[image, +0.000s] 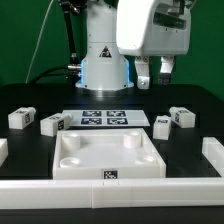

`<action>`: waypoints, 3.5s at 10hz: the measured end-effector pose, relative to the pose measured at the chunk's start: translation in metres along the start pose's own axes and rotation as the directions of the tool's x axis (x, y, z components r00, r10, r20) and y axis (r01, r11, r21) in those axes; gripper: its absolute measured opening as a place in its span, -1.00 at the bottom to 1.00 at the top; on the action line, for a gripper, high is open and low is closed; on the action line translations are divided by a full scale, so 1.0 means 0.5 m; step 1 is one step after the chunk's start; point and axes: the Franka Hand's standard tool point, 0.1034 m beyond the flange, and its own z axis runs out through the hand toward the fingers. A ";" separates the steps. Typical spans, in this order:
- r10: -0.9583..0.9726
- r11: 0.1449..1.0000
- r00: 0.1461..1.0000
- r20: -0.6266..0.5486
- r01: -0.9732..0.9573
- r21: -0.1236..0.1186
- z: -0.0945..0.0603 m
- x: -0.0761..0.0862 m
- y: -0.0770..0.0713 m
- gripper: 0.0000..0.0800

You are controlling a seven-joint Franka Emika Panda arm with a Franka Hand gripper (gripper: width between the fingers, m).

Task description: Assemble one leg

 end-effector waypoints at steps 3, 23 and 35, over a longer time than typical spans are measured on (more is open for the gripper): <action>0.000 1.000 1.000 0.000 0.000 0.000 0.000 0.000 0.000 0.62; -0.542 0.830 0.839 -0.049 0.543 0.127 0.234 -0.214 -0.109 0.62; -0.531 0.837 0.846 -0.047 0.532 0.126 0.234 -0.212 -0.104 -0.86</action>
Offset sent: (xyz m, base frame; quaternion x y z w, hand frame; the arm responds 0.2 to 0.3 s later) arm 0.0000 0.0000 0.0000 0.0000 0.0000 0.0000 1.0000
